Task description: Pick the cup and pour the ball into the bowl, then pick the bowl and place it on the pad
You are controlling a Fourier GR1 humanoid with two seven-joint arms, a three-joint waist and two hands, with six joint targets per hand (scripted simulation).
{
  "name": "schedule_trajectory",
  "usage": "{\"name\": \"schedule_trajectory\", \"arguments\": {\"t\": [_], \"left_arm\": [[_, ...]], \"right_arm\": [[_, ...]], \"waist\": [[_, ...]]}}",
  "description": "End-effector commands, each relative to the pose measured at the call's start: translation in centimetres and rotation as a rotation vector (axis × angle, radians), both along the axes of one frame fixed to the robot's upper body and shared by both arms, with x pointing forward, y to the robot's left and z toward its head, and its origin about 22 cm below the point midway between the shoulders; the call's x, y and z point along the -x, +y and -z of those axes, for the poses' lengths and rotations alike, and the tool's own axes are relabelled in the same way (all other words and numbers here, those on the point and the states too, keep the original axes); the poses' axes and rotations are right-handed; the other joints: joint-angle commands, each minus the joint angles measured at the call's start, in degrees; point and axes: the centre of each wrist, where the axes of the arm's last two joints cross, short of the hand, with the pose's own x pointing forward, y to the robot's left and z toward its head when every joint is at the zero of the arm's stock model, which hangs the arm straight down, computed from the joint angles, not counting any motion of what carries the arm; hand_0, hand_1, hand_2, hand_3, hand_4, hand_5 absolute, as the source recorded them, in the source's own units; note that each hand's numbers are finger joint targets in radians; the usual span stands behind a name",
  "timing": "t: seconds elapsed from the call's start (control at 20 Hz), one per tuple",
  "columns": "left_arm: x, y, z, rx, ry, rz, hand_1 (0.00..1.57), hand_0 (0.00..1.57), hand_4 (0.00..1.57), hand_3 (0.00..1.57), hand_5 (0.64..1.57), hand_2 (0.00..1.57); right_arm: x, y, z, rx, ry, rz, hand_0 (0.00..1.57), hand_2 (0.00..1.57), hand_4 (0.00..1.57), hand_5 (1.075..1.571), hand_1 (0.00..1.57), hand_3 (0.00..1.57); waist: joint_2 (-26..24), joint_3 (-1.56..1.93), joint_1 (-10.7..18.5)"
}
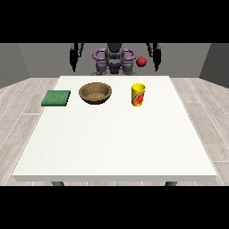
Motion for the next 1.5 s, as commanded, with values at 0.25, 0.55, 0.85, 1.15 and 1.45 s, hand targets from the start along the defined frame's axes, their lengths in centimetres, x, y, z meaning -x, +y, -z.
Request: {"name": "schedule_trajectory", "arguments": {"t": [0.25, 0.55, 0.85, 1.15, 1.45], "left_arm": [[-0.4, 0.9, -3.6, -0.046, -0.030, 0.008, 0.00, 0.00, 0.00, 0.00, 1.535, 0.00], [-0.9, -2.7, -6.9, 0.342, 0.088, 0.063, 0.00, 0.00, 0.00, 0.00, 1.541, 0.00], [0.7, -4.8, -7.5, 0.350, 0.110, 0.126, 0.00, 0.00, 0.00, 0.00, 1.535, 0.00], [-4.6, -2.6, -12.7, 0.244, -0.222, 0.084, 0.00, 0.00, 0.00, 0.00, 1.512, 0.00], [-7.2, -0.6, -14.7, 0.152, -0.413, 0.036, 0.00, 0.00, 0.00, 0.00, 1.483, 0.00]], "right_arm": [[-0.1, -1.3, -3.2, 0.055, -0.007, 0.007, 0.00, 0.00, 1.06, 1.571, 0.00, 0.31], [-0.7, 9.0, -7.6, -0.176, 0.075, -0.083, 0.00, 0.00, 0.78, 1.571, 0.00, 0.00], [1.1, 16.0, -8.9, -0.170, 0.093, -0.041, 0.00, 0.00, 0.51, 1.571, 0.00, 0.00], [-2.8, 14.3, -14.6, -0.078, -0.219, -0.146, 0.00, 0.00, 0.00, 1.570, 0.00, 0.00], [-3.4, 13.4, -15.3, -0.083, -0.359, -0.174, 0.00, 0.00, 0.00, 1.568, 0.00, 0.00]], "waist": [[-16.19, 0.00, -0.66], [-29.79, -0.03, 4.13], [-24.52, 0.05, 3.80], [-3.87, 0.08, -2.23], [8.01, 0.09, -6.05]]}}
